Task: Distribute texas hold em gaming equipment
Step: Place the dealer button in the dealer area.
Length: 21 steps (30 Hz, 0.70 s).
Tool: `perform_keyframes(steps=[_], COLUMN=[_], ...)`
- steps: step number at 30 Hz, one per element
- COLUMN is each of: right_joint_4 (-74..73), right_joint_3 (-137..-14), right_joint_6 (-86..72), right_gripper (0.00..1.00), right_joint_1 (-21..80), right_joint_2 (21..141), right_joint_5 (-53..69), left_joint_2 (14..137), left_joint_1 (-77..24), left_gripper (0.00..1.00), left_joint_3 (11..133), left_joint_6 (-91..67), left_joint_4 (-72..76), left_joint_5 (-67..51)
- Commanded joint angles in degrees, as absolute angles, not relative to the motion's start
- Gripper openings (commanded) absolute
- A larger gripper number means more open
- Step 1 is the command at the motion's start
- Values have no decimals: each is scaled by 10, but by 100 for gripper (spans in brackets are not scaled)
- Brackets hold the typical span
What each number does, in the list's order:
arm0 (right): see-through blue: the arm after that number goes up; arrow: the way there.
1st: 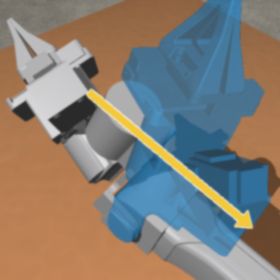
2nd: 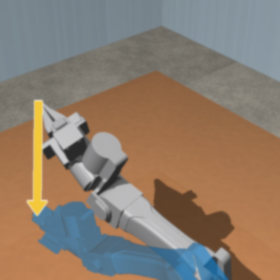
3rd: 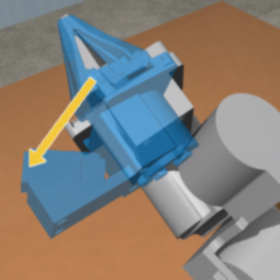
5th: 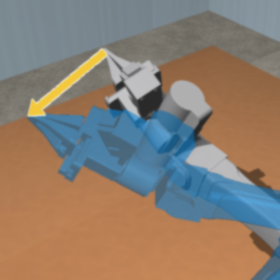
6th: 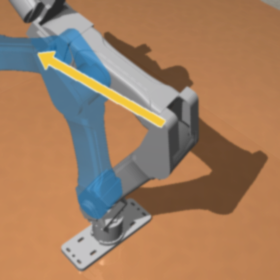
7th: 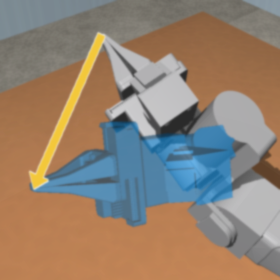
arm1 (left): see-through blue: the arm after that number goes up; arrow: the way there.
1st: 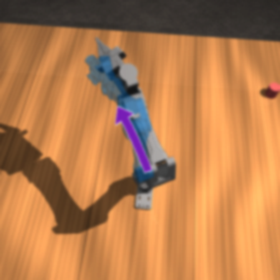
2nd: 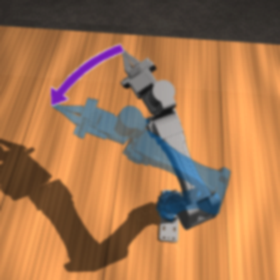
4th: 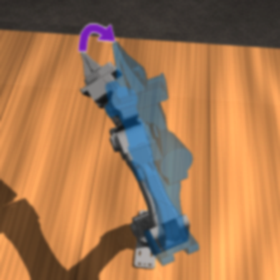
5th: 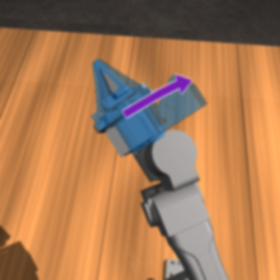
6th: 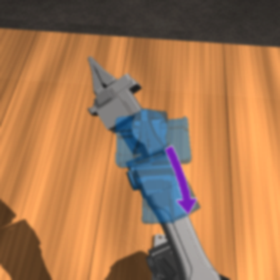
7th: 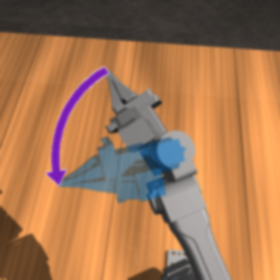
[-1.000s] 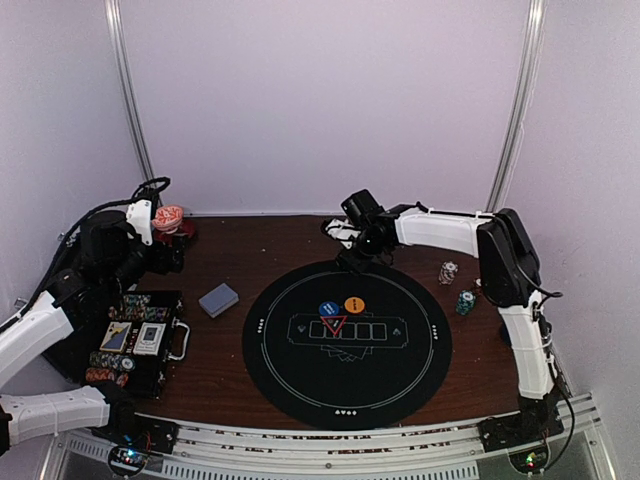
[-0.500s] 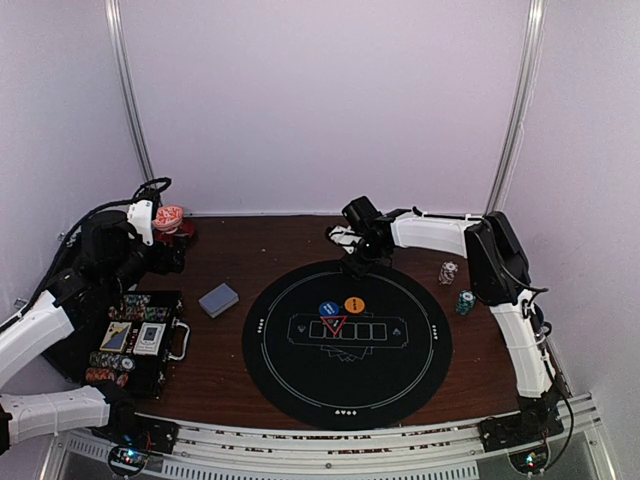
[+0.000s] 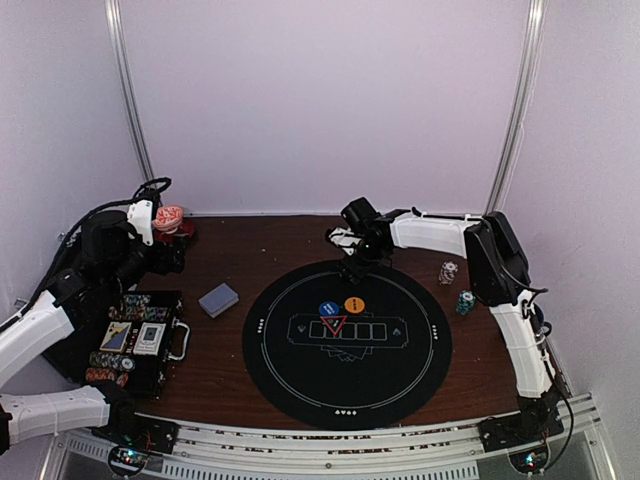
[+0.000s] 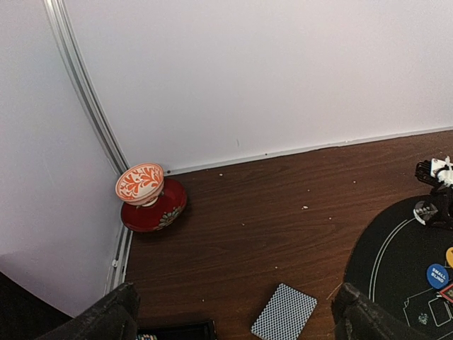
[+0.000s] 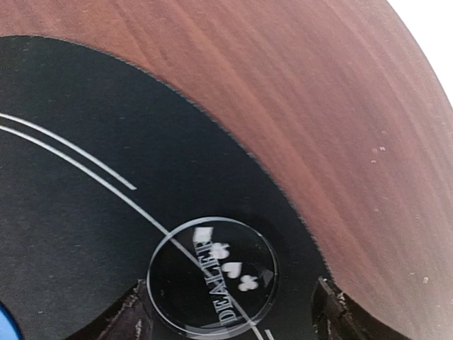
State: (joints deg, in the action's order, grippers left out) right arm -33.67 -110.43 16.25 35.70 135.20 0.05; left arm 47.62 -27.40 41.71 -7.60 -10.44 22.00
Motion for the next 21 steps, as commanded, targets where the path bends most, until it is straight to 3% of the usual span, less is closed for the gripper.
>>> perform_keyframes(steps=[1,8,21], right_joint_4=[-314,-338,-382], right_joint_3=[-1122,-1111,-1110], right_joint_6=[156,189,110], right_gripper=[81,86,71], right_joint_1=[356,356,335], right_joint_2=[1356,1344,1333], right_joint_5=[-67,-34,30], left_joint_2=[474,474,465], left_joint_1=[-274,-274,-274], left_gripper=[98,98,98], left_joint_3=[430,431,430], left_joint_6=[-72,-72,-73], left_joint_4=[-81,-82,-81], left_joint_5=[214,214,209])
